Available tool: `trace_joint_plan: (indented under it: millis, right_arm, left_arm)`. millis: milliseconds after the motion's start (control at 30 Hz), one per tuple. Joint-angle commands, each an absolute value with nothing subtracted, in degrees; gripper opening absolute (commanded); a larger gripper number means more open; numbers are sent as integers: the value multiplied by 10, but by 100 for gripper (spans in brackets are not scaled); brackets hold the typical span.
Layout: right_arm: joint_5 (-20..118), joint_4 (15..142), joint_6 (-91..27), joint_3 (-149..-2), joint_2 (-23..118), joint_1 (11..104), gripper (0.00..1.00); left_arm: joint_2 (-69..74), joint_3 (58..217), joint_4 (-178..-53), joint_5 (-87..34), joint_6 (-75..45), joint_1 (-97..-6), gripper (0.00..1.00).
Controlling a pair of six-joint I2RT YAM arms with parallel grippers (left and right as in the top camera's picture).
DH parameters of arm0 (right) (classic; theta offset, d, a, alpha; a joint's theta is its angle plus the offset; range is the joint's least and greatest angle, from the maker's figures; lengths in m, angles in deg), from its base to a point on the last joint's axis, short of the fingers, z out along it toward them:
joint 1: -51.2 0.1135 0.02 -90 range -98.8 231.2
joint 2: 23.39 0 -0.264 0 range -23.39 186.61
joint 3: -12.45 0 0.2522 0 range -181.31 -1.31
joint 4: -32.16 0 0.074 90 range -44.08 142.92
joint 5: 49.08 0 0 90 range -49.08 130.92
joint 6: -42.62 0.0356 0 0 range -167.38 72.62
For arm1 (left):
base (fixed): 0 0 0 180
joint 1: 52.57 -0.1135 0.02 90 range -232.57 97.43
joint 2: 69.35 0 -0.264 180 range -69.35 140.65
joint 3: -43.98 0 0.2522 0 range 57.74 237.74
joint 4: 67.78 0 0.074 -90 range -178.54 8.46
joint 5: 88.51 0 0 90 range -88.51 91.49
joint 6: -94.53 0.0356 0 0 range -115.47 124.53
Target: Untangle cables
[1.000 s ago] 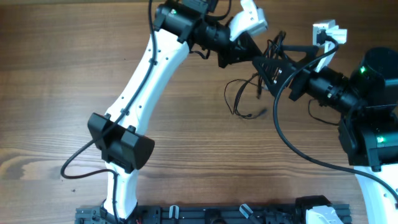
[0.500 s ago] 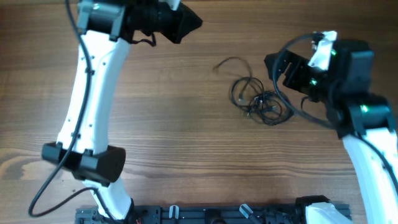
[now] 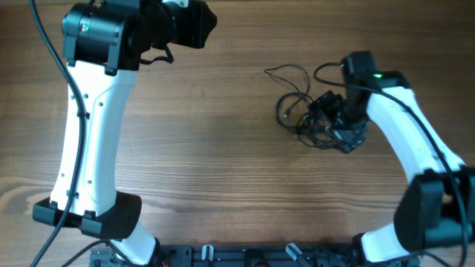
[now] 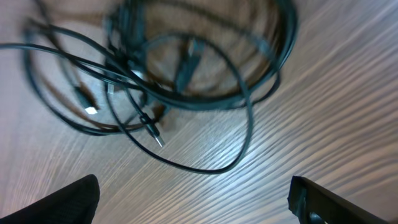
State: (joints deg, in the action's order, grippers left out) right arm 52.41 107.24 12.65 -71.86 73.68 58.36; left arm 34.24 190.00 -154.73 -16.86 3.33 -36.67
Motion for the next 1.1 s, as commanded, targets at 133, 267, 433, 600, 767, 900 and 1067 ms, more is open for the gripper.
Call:
trace_joint_plan:
  millis: [133,267,433,600,767,900,1067]
  right_arm:
    - [556,1055,243,-721,821,652,99]
    - [543,1050,249,-721,832,654,52]
    - [498,1080,319,-719,832,654,83]
    - [509,1062,476,-676,832,654,99]
    - [511,1006,561,-619,832,654,4]
    - [551,977,383,-644,819,654,4]
    - [576,969,-4,-802,735,658,4]
  left_arm:
    - [333,1901,-1573,-157,21,-370,25]
    - [333,1901,-1582,-157,24,-370,25]
    - [333,1901,-1593,-157,24,-370,22]
    - [333,1901,-1600,-157,24,-370,22]
    - [333,1901,-1615,-148,28,-370,23]
    - [333,1901,-1619,-127,28,-370,23]
    - [333,1901,-1608,-106,27,-370,4]
